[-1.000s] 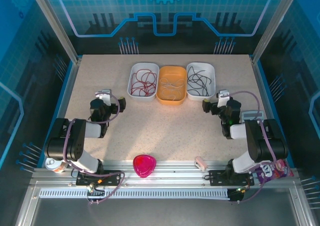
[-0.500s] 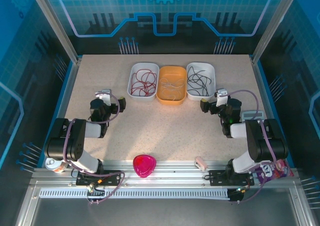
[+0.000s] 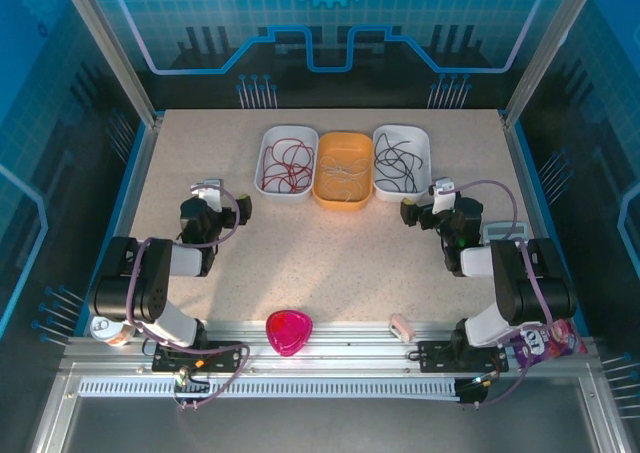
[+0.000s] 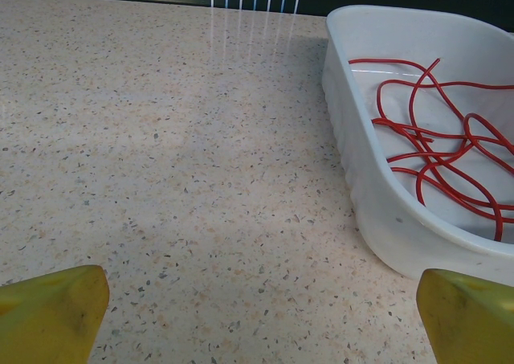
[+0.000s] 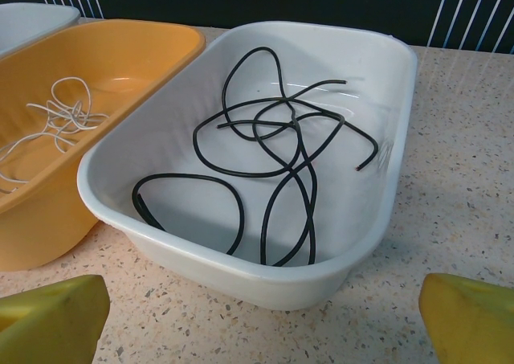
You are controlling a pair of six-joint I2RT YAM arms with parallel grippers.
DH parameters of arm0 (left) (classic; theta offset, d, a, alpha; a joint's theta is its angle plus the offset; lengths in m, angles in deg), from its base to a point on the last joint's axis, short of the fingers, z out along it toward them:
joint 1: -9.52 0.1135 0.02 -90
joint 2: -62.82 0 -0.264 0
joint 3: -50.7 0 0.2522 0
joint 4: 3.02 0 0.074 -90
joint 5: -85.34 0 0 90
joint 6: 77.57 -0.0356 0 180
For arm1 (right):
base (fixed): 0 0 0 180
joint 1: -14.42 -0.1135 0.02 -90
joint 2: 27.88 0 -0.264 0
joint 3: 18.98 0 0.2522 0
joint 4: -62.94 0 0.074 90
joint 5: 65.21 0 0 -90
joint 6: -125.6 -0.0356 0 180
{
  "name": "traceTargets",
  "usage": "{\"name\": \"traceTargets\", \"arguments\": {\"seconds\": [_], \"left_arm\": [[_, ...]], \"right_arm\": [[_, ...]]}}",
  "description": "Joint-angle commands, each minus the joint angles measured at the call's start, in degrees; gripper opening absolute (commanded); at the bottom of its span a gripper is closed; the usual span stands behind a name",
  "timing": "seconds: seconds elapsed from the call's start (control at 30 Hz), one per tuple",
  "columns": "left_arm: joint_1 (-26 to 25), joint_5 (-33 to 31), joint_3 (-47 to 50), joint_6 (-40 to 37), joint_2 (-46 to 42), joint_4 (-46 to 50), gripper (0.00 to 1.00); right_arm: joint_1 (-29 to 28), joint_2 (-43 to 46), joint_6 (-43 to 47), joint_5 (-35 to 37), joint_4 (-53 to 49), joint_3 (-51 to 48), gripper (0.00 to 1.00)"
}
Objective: Untangle the cables
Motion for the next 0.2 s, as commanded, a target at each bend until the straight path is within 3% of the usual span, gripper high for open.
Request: {"name": "traceTargets", "arguments": {"seconds": [0.0,0.17], "left_arm": [[0.21,0.91,-0.98,-0.12,-0.35,0.18,0.99],[0.20,0.91,-0.95,-0.13,-0.37,0.24,0.99]], "right_arm": [[0.45,-0.19,1.20,0.41,0.10,0.80,1.00],[0.31,-0.19,1.21,0.76,-0.06,0.94,1.00]]}}
